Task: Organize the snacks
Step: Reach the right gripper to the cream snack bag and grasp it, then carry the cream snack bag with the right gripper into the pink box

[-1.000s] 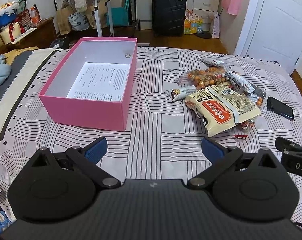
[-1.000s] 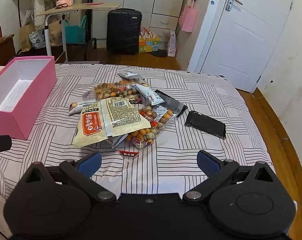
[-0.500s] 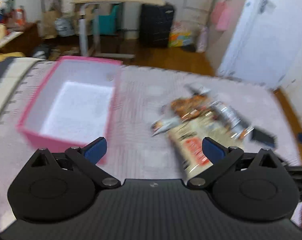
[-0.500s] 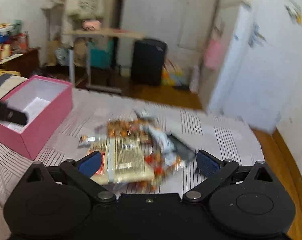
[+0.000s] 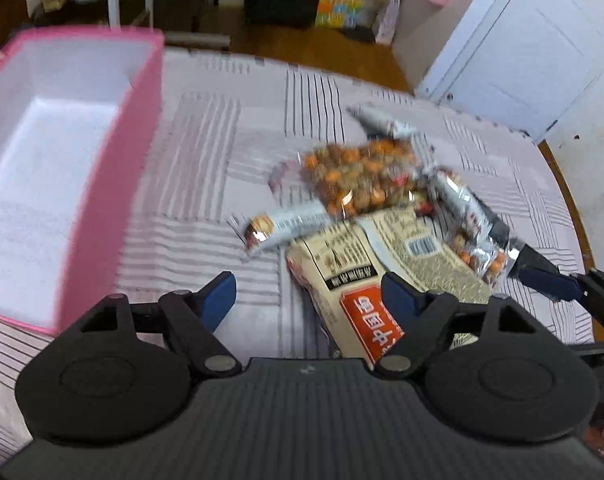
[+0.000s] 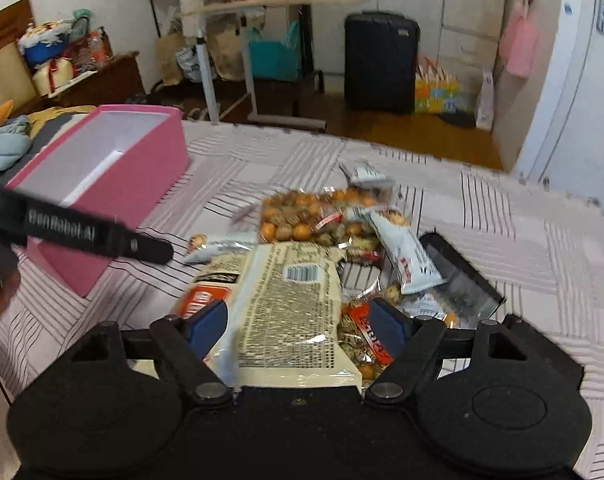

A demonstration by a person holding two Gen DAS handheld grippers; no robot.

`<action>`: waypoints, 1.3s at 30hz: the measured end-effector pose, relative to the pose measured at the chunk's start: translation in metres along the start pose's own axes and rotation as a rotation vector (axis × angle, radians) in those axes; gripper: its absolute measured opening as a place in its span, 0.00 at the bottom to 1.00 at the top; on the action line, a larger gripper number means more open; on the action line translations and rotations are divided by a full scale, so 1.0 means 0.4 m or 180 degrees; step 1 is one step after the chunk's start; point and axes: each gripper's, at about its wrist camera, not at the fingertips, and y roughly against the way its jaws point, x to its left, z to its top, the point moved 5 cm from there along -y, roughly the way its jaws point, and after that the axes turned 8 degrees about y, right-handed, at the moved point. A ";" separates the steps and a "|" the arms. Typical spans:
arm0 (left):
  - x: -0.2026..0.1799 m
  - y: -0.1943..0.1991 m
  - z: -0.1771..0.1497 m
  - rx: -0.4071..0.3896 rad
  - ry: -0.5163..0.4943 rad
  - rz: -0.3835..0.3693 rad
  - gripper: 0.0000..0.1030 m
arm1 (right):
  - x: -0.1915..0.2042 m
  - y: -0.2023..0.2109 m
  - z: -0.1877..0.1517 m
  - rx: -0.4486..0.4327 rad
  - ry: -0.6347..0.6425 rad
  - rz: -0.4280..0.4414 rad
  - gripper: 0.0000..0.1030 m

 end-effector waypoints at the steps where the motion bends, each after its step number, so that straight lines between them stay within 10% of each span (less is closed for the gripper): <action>1: 0.000 -0.018 -0.007 0.0030 0.0029 -0.0026 0.74 | -0.008 -0.014 -0.002 0.0023 -0.0062 0.0013 0.79; 22: 0.054 -0.178 -0.144 0.0683 0.1414 -0.1073 0.55 | -0.018 -0.124 -0.094 0.0458 -0.0477 0.0465 0.65; 39: 0.016 0.029 -0.129 0.0469 0.0469 -0.0649 0.46 | 0.069 -0.015 -0.068 0.0525 -0.0625 0.0666 0.46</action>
